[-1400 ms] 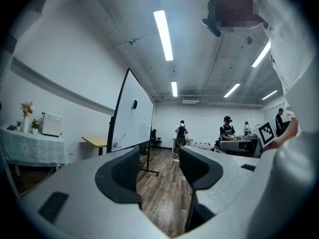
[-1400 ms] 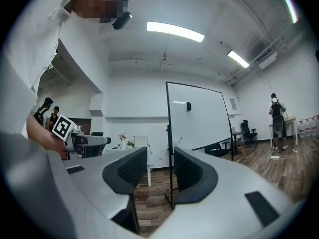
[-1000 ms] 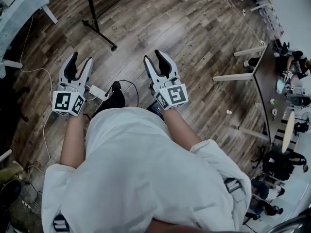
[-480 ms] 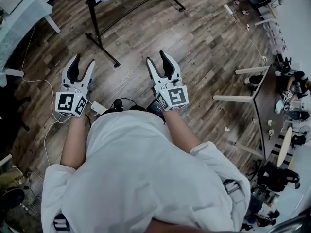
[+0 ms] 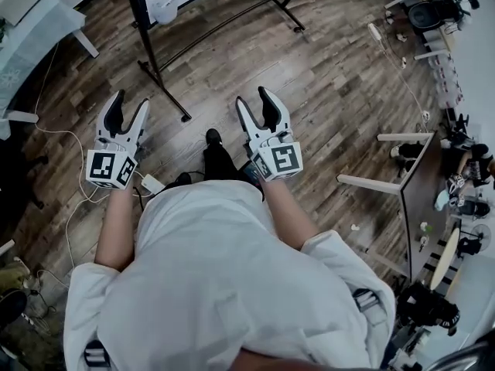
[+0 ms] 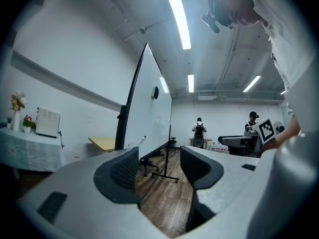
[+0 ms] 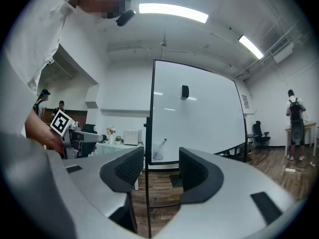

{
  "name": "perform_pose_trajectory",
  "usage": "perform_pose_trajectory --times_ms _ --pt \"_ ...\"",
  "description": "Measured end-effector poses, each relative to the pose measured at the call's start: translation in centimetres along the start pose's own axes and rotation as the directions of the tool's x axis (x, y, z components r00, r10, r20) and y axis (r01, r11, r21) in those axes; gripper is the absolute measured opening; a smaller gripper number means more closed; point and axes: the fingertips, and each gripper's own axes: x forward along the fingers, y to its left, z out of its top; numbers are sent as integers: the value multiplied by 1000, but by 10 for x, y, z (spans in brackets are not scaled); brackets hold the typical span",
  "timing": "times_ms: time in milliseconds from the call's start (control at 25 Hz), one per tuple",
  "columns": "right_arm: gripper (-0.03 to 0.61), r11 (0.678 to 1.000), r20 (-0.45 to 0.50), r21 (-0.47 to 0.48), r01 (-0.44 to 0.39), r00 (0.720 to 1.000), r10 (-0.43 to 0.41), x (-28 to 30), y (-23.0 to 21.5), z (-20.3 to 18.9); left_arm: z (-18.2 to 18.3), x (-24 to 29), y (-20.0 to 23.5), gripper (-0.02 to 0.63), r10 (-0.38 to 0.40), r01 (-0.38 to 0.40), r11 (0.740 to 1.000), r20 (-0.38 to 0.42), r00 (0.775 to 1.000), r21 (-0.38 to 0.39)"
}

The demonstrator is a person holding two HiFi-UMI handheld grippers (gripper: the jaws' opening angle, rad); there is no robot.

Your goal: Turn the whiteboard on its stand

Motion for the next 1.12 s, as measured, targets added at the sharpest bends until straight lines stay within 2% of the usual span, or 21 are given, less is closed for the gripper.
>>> perform_pose_trajectory --times_ms 200,520,800,960,1120 --pt "210 993 13 -36 -116 993 117 58 -44 4 4 55 14 244 72 -72 997 1 997 4" --pt "210 979 -5 16 -202 979 202 134 -119 -6 19 125 37 244 192 -192 981 12 981 -17" --pt "209 951 1 49 -306 952 307 175 -141 -19 26 160 52 255 251 -251 968 24 968 -9" --pt "209 938 -12 70 -338 940 340 195 -153 -25 25 174 66 261 288 -288 957 10 957 -24" --pt "209 933 -8 79 -350 936 351 214 -155 -24 32 188 84 262 268 -268 963 -3 963 -14"
